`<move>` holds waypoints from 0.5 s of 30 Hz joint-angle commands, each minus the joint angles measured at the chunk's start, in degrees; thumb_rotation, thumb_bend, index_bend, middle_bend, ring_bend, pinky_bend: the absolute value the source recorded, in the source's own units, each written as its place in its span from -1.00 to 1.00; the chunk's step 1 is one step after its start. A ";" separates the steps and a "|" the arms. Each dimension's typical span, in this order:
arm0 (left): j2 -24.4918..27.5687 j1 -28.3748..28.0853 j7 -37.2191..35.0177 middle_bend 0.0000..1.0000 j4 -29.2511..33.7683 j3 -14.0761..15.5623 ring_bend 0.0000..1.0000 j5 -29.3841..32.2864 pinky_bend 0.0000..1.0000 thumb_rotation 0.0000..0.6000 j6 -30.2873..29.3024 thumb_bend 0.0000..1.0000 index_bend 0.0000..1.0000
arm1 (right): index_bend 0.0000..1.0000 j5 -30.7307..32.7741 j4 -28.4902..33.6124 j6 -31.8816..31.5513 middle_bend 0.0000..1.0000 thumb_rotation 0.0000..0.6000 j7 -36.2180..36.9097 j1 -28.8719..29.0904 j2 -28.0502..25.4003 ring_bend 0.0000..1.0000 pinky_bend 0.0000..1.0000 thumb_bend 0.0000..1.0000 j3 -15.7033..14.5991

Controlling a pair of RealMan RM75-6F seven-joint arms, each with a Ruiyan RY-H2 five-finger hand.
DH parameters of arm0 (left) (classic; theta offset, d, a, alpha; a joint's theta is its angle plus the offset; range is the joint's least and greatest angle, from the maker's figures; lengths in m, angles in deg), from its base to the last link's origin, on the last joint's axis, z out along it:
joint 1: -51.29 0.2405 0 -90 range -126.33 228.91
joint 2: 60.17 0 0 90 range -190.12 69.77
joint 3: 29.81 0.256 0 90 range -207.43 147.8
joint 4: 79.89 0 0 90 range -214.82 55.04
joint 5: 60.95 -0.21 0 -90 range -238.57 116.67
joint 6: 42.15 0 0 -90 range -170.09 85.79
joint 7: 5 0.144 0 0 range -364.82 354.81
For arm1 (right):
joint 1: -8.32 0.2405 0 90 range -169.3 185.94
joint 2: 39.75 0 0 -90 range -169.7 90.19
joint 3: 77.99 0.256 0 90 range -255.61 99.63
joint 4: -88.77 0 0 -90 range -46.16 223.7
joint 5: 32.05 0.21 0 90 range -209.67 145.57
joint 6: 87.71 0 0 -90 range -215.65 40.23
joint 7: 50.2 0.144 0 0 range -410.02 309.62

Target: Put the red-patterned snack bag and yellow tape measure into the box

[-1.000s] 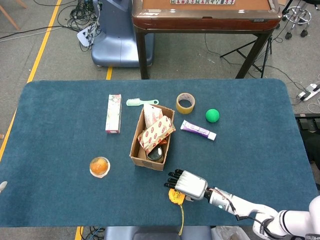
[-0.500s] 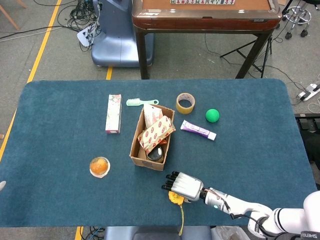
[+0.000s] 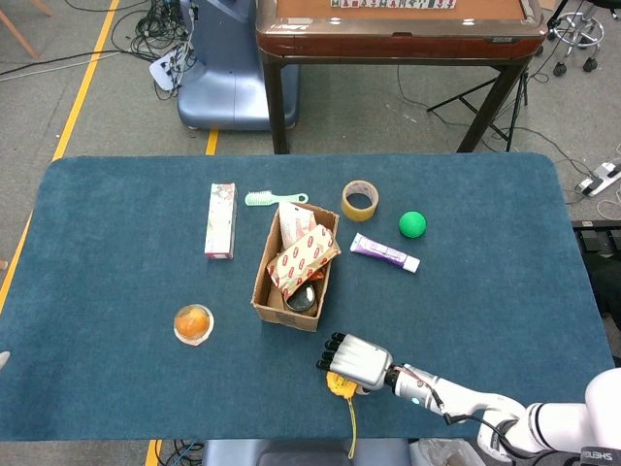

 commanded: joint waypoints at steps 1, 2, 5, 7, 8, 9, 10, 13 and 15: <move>0.00 -0.01 0.00 -0.61 -0.02 0.01 -0.65 0.01 -0.32 1.00 0.06 -0.73 -0.61 | -0.26 0.12 0.09 -0.15 -0.11 1.00 0.04 0.06 -0.01 -0.39 -0.40 -1.00 0.07; 0.02 -0.02 0.02 -0.61 -0.05 0.03 -0.65 0.02 -0.32 1.00 0.11 -0.73 -0.61 | -0.23 0.16 0.08 -0.27 -0.08 1.00 0.06 0.06 0.02 -0.36 -0.39 -1.00 0.10; 0.03 -0.03 0.01 -0.61 -0.01 0.00 -0.65 0.09 -0.32 1.00 0.14 -0.73 -0.61 | -0.19 0.33 0.06 -0.32 -0.03 1.00 0.03 0.13 0.04 -0.31 -0.37 -1.00 0.12; 0.05 -0.02 -0.03 -0.61 -0.01 0.00 -0.65 0.12 -0.32 1.00 0.17 -0.73 -0.61 | -0.16 0.42 0.02 -0.38 -0.01 1.00 -0.02 0.14 0.07 -0.29 -0.37 -1.00 0.12; 0.07 -0.02 -0.05 -0.61 0.01 -0.01 -0.65 0.15 -0.32 1.00 0.19 -0.73 -0.61 | -0.15 0.46 -0.02 -0.42 0.00 1.00 -0.03 0.15 0.10 -0.28 -0.37 -1.00 0.13; 0.09 -0.03 -0.09 -0.61 0.03 -0.01 -0.65 0.18 -0.32 1.00 0.24 -0.73 -0.61 | -0.14 0.48 -0.04 -0.50 0.00 1.00 -0.02 0.15 0.12 -0.28 -0.36 -1.00 0.12; 0.10 -0.04 -0.13 -0.61 0.04 -0.01 -0.65 0.18 -0.32 1.00 0.27 -0.73 -0.61 | -0.14 0.47 -0.06 -0.60 0.01 1.00 0.00 0.14 0.13 -0.27 -0.36 -1.00 0.11; 0.14 -0.01 -0.32 -0.61 0.03 -0.01 -0.65 0.08 -0.32 1.00 0.21 -0.73 -0.61 | -0.11 0.36 -0.03 -1.26 0.03 1.00 0.15 -0.01 0.03 -0.25 -0.36 -1.00 0.05; 0.15 0.04 -0.39 -0.61 -0.02 -0.04 -0.65 0.07 -0.32 1.00 0.09 -0.73 -0.61 | -0.10 0.18 0.14 -1.97 0.04 1.00 0.37 -0.19 -0.27 -0.24 -0.35 -1.00 -0.04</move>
